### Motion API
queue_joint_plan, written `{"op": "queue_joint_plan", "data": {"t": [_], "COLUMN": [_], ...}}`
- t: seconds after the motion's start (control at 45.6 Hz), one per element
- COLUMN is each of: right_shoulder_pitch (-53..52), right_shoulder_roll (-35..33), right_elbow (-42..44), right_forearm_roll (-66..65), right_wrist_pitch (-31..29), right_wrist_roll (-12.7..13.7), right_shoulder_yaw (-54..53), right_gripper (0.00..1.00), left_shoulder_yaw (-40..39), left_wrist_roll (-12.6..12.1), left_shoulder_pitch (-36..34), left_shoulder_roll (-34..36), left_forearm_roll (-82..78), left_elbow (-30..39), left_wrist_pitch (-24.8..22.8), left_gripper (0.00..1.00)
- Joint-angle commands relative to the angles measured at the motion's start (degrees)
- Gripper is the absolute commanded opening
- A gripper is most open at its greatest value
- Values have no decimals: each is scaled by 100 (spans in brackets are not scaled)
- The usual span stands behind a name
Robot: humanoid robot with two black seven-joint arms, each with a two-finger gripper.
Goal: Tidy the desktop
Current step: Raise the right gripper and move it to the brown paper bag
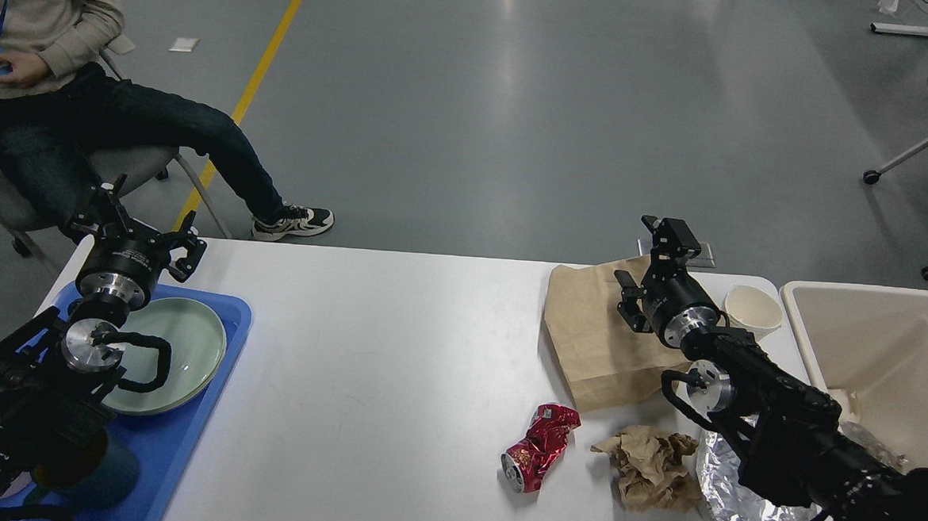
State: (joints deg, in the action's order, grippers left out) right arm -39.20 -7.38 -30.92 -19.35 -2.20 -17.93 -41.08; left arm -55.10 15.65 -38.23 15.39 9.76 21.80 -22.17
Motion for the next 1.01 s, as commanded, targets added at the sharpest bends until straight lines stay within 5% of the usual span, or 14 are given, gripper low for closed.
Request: {"op": "queue_joint_plan", "data": {"t": [0.0, 0.307, 0.986], "right_shoulder_pitch": [-175, -686, -387], "right_shoulder_roll": [0, -1089, -1283], "right_elbow": [-72, 7, 69], "right_forearm_roll": [11, 90, 90], "right_wrist_pitch": [-8, -8, 45], "right_wrist_roll": [35, 44, -9], "right_shoulder_yaw": [-31, -119, -67], "right_gripper": [100, 100, 100], "left_shoulder_yaw": [0, 0, 0], "left_wrist_roll": [0, 0, 0], "left_shoulder_pitch": [0, 0, 0], "left_shoulder_roll": [0, 0, 0], "left_forearm_roll": [0, 0, 0], "left_elbow": [0, 0, 0], "left_wrist_pitch": [2, 2, 2], "left_gripper": [96, 96, 96]}}
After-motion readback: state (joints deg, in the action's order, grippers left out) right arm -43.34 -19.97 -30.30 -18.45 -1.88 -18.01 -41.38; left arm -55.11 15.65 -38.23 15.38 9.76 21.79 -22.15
